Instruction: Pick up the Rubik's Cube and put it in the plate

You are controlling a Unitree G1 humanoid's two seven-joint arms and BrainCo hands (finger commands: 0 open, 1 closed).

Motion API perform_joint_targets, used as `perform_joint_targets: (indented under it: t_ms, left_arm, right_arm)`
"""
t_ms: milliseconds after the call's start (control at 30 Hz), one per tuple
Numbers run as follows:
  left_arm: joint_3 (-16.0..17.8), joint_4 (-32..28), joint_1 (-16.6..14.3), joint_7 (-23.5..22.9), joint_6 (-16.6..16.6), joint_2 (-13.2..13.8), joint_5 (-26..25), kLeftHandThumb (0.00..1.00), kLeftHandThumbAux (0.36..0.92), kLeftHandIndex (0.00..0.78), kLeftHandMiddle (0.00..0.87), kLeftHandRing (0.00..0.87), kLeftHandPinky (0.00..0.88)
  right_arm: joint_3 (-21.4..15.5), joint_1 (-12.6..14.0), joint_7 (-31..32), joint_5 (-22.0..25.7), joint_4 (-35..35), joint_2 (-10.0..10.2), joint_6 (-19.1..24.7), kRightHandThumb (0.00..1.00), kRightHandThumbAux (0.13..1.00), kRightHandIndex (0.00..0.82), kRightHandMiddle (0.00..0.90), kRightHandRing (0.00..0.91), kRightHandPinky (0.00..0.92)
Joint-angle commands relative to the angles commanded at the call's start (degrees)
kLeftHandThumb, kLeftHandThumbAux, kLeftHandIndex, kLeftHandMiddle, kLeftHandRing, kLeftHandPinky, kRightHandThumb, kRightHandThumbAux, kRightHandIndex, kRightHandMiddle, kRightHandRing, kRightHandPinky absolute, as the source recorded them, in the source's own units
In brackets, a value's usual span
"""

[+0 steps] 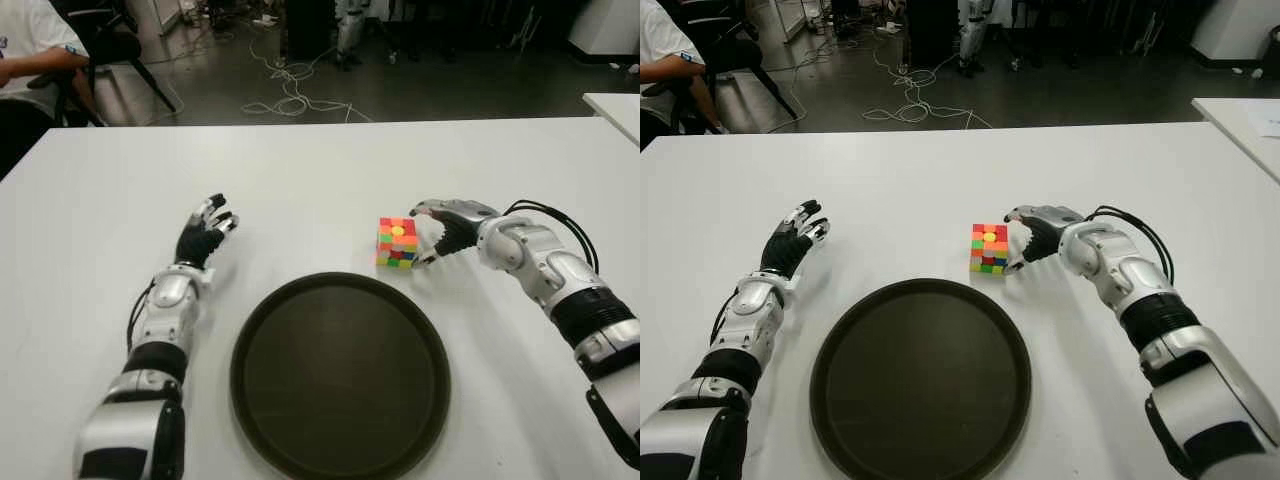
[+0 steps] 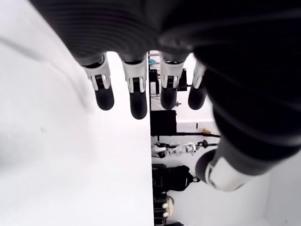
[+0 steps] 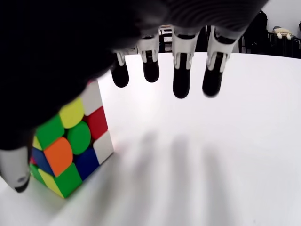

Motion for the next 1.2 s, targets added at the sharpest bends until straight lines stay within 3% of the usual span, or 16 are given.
perform_joint_targets:
  t_ms: [833,1200]
  left_arm:
    - [0.1,1.4,-0.7,0.3,-1.6,-0.2,0.4,0.186,0.736,0.035,0.092,0.089,0.078]
    - [-0.3,1.6,-1.0,0.7,-1.3,-0.1,0.9,0.186,0.732,0.036,0.084,0.081,0.070]
  right_arm:
    - [1.8,-0.9,-2.1,-2.0,2.4,1.1,0.1,0.000,0.540,0.070,0.094,0.137,0.189]
    - [2.3,-1.2,-3.2,-1.3,3.1,1.2,-0.6,0.000,0.513,0.076,0.102,0.141,0.182]
